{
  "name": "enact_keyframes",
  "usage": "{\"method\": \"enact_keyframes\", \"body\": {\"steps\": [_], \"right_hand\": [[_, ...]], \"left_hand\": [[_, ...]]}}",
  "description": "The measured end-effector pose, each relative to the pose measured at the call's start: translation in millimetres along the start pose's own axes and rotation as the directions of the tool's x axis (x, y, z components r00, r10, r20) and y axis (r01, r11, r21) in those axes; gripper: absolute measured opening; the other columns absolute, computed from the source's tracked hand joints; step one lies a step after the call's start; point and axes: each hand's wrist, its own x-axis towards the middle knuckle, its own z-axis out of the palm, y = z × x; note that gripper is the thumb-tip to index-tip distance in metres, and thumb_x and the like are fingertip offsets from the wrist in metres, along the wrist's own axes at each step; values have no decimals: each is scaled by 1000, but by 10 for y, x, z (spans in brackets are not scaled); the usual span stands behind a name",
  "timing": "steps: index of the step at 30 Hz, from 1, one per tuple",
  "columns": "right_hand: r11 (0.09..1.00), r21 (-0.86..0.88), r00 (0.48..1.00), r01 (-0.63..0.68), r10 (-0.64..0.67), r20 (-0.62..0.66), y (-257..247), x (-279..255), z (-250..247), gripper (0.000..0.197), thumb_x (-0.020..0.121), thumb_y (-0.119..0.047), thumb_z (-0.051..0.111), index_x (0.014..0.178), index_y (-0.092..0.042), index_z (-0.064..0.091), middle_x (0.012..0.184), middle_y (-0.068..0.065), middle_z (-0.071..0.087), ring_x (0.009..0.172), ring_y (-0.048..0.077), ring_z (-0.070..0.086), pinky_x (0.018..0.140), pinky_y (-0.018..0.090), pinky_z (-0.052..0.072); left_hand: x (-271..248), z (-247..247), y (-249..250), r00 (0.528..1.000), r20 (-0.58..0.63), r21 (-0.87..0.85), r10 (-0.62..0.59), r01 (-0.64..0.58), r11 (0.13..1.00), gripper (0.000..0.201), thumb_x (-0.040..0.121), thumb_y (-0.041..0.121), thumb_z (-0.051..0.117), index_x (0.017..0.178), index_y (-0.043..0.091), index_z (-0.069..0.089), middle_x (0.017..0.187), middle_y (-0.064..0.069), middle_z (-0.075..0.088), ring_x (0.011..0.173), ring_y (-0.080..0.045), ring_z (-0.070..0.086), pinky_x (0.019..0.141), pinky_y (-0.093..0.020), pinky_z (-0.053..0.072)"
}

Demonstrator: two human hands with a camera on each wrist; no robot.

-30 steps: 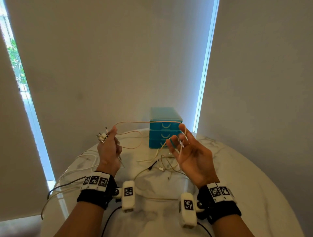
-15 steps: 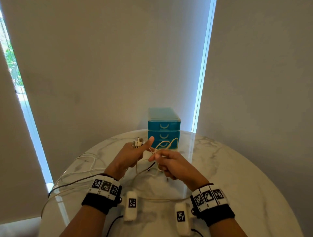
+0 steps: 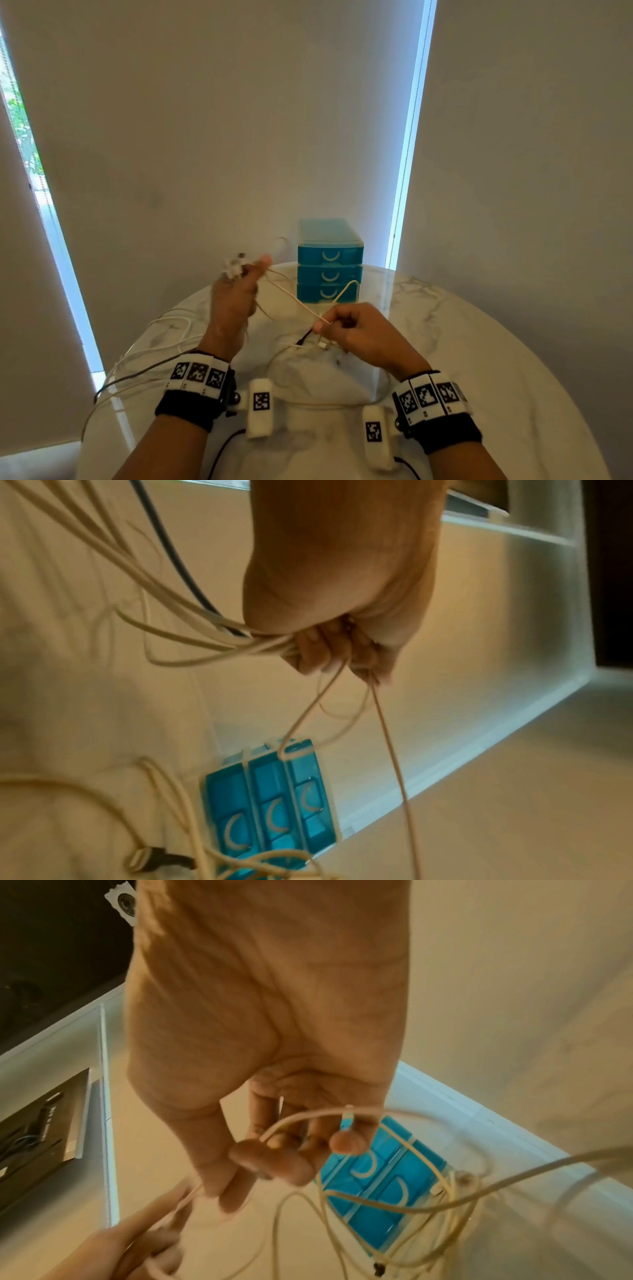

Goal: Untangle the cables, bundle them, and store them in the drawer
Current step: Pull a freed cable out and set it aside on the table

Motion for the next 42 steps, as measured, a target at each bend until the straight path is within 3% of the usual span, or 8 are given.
{"method": "enact_keyframes", "body": {"steps": [5, 11, 16, 21, 25, 31, 38, 42], "right_hand": [[864, 487, 919, 133, 77, -387, 93, 11, -262, 16, 98, -25, 76, 106, -12, 82, 79, 8, 69, 74, 17, 62, 75, 26, 56], [648, 716, 846, 261, 203, -492, 149, 120, -223, 24, 111, -11, 53, 128, -10, 70, 106, 9, 76, 82, 19, 68, 74, 30, 57], [888, 446, 938, 110, 56, -343, -4, 77, 7, 21, 108, -12, 60, 119, -16, 77, 101, 12, 78, 75, 19, 64, 62, 28, 54], [912, 407, 907, 49, 131, -401, -8, 76, 148, 13, 103, -12, 70, 115, -16, 73, 99, 10, 72, 65, 12, 67, 62, 25, 59], [900, 431, 898, 66, 134, -418, -4, 89, 139, 6, 102, -9, 70, 108, -10, 70, 106, 12, 71, 71, 16, 69, 66, 29, 62], [990, 137, 885, 21, 46, -464, -4, 112, 140, 14, 92, -17, 78, 92, -31, 77, 122, -6, 61, 116, 13, 58, 93, 21, 50], [999, 20, 952, 41, -33, -304, -113, 73, 241, 39, 93, -39, 81, 125, -39, 59, 87, -3, 74, 79, 7, 72, 75, 24, 61], [995, -97, 950, 4, -35, -311, -89, 77, 263, 17, 98, -42, 75, 112, -33, 72, 88, -9, 76, 76, 7, 74, 76, 27, 64]], "left_hand": [[168, -259, 13, 934, -344, -257, -99, 7, 966, 29, 90, 32, 86, 74, 25, 63, 54, 9, 52, 39, -5, 36, 34, -19, 29], [66, -60, -61, 997, 4, -8, -74, 74, 997, 26, 87, 40, 87, 82, 20, 71, 61, 5, 46, 49, -8, 31, 41, -22, 25], [-202, 78, 85, 932, 359, 321, -55, -68, 945, 43, 85, 60, 80, 94, 18, 82, 56, 13, 47, 50, -5, 34, 48, -23, 27], [-337, 164, 183, 842, 528, 448, -115, -160, 879, 14, 93, 35, 81, 96, 21, 81, 61, 22, 67, 54, 10, 58, 51, -5, 41], [-304, 170, 136, 852, 498, 538, -163, -156, 828, 18, 84, 40, 89, 89, 23, 85, 73, 8, 75, 66, 8, 62, 71, -18, 47], [-255, 157, 93, 961, 275, 364, 0, -105, 925, 19, 84, 40, 89, 86, 21, 86, 73, 12, 76, 57, 6, 56, 59, -18, 42], [-254, 191, 75, 940, 337, 369, -44, -90, 925, 16, 88, 34, 87, 89, 18, 84, 55, 19, 64, 49, 6, 54, 48, -9, 38], [-277, 179, 110, 906, 418, 418, -64, -129, 899, 15, 92, 33, 82, 95, 18, 85, 56, 20, 65, 52, 9, 58, 49, -8, 38]]}}
